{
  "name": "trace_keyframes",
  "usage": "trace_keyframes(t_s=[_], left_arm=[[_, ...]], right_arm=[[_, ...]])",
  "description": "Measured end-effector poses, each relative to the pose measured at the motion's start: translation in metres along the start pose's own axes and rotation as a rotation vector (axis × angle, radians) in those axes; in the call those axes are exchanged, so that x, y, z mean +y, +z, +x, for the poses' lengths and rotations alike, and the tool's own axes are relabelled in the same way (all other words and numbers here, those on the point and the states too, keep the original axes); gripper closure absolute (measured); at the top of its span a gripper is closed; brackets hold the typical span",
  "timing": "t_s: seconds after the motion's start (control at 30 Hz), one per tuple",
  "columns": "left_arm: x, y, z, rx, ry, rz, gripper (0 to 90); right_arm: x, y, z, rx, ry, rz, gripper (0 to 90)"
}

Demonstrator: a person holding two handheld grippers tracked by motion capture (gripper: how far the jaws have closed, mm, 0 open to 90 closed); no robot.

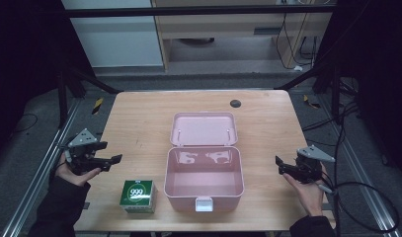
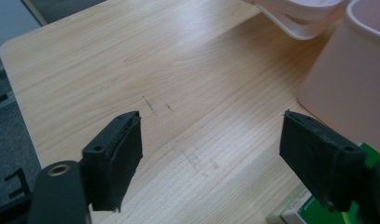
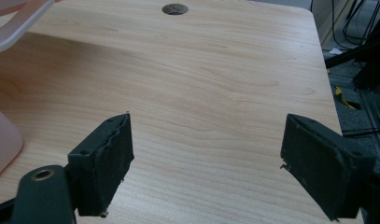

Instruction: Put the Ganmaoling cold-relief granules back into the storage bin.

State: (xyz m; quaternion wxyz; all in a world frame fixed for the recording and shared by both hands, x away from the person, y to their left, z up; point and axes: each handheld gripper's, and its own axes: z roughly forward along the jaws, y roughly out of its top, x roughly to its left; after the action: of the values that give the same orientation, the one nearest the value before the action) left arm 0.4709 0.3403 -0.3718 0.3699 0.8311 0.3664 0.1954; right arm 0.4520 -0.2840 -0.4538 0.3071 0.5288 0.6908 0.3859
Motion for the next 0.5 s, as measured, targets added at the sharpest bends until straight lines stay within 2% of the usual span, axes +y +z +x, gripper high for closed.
trace_keyframes(t_s=[0.07,0.1,0.2,0.23,0.3,0.33,0.37,0.43,0.47,0.5], left_arm=[[0.002,-0.002,-0.001,-0.009,0.012,-0.001,18.6],[0.005,-0.005,-0.002,-0.018,0.035,-0.003,18.5],[0.008,-0.008,-0.004,-0.04,0.07,0.011,16.1],[0.008,-0.008,-0.004,-0.04,0.07,0.011,15.7],[0.01,-0.008,-0.008,-0.067,0.12,0.042,14.6],[0.01,-0.008,-0.008,-0.067,0.12,0.042,14.4],[0.01,-0.007,-0.011,-0.087,0.154,0.066,13.8],[0.01,-0.006,-0.014,-0.114,0.185,0.088,13.3],[0.01,-0.006,-0.014,-0.114,0.185,0.088,13.2],[0.009,-0.005,-0.017,-0.135,0.213,0.108,13.1]], right_arm=[[0.0,0.001,0.0,0.0,-0.007,0.0,16.5],[0.0,0.001,0.0,0.001,-0.008,0.001,16.4],[-0.001,0.001,0.001,0.008,-0.015,0.003,16.0],[-0.001,0.001,0.001,0.008,-0.015,0.003,16.0],[-0.001,0.001,0.001,0.015,-0.019,0.003,15.7],[-0.001,0.001,0.001,0.015,-0.019,0.003,15.7],[-0.001,0.0,0.001,0.014,-0.021,0.001,15.5],[-0.001,0.0,0.001,0.014,-0.024,0.001,15.2],[-0.001,0.0,0.001,0.014,-0.026,0.001,15.1],[-0.002,0.001,0.001,0.012,-0.032,0.001,15.0]])
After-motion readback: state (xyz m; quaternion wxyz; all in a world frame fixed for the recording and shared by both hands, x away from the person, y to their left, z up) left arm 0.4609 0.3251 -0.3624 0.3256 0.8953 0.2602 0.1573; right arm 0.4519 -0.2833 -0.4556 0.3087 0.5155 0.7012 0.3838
